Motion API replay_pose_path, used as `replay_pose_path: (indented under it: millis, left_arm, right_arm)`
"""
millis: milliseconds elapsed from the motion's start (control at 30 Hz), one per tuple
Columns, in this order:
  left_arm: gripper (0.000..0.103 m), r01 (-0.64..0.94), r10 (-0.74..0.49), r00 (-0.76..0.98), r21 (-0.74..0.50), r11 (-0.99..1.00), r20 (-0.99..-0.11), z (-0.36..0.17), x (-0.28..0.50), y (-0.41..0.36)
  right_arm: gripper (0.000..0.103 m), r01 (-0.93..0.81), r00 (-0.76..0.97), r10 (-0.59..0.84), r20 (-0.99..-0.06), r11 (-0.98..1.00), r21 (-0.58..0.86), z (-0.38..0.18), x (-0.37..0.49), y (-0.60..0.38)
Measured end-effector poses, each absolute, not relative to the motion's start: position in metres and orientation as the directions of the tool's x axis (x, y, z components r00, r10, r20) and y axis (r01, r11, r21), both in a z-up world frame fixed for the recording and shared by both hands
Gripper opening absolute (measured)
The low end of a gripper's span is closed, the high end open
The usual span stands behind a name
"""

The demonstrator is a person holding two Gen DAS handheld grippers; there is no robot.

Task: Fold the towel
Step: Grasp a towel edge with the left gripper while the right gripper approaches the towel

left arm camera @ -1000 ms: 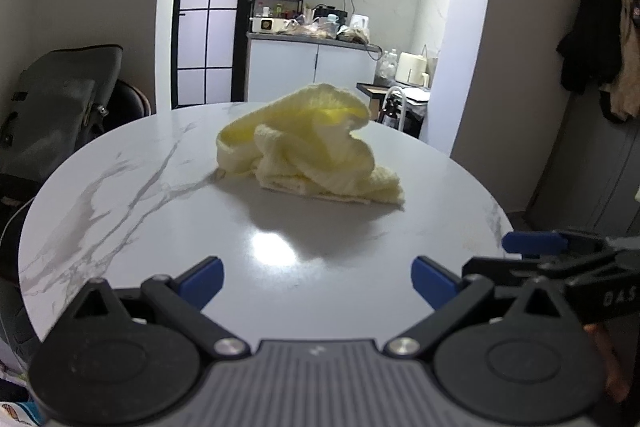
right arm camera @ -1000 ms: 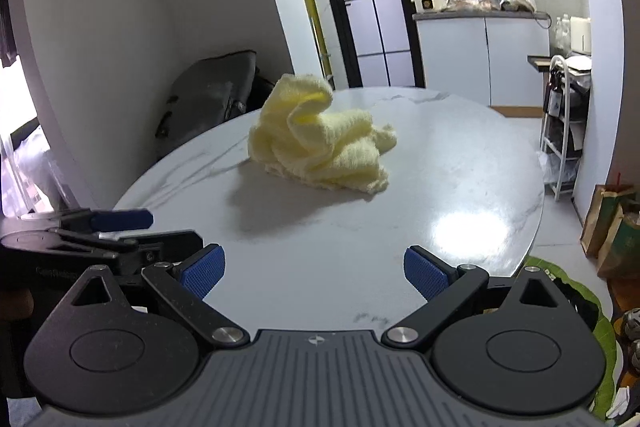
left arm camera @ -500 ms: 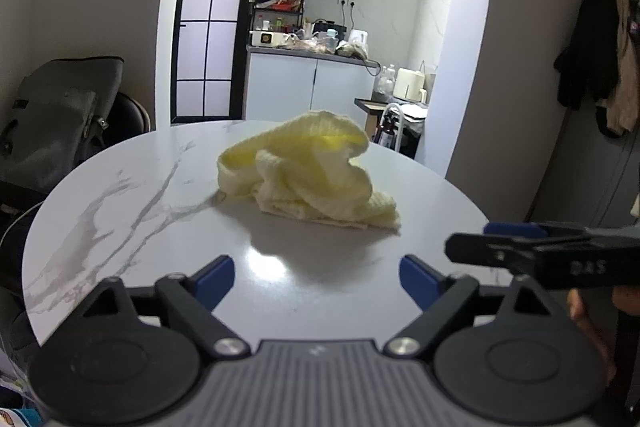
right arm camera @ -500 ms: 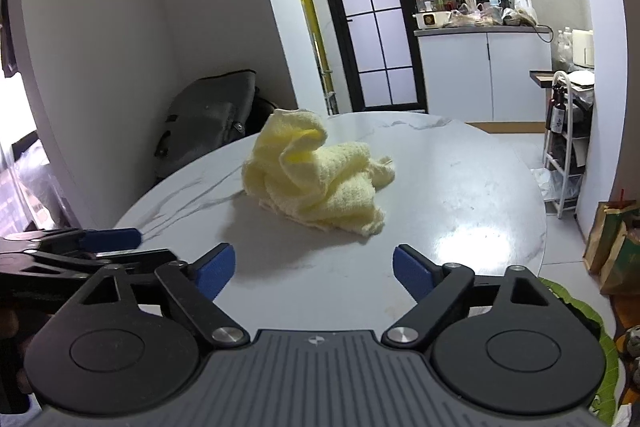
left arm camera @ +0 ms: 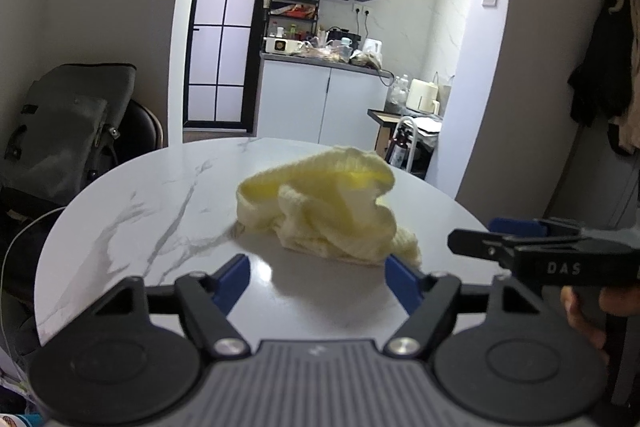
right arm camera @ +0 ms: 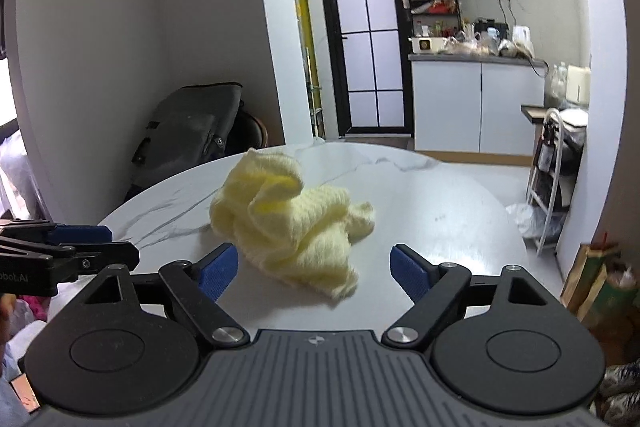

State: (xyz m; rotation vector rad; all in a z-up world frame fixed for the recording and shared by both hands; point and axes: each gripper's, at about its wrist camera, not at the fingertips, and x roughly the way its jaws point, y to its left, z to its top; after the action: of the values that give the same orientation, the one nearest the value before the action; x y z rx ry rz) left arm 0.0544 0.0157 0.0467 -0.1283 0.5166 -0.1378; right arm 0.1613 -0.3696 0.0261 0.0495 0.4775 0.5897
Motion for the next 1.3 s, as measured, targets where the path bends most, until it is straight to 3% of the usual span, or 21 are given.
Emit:
replay_pose_path:
  millis: [567,967,1167,1300]
  left_arm:
    - [0.072,0.092,-0.152,0.868,-0.147,0.985,-0.473,0.061,0.072,0.022]
    - [0.072,0.048,-0.106,0.872,-0.132,0.99,-0.477,0.063,0.081,0.034]
    - [0.072,0.034,-0.095,0.864,-0.131,0.991,-0.494,0.06,0.089,0.039]
    - [0.065,0.024,-0.091,0.856,-0.136,0.99,-0.508,0.056,0.099,0.045]
  right_arm:
    - [0.087,-0.53,0.697,0.553,-0.456,0.826,0.192,0.063,0.204,-0.367]
    - [0.087,-0.605,0.573,0.644,-0.507,0.75,0.269,0.075,0.237,-0.359]
    - [0.087,-0.605,0.56,0.703,-0.439,0.709,0.363,0.09,0.256,-0.372]
    - [0.087,-0.594,0.574,0.691,-0.44,0.721,0.357,0.091,0.261,-0.373]
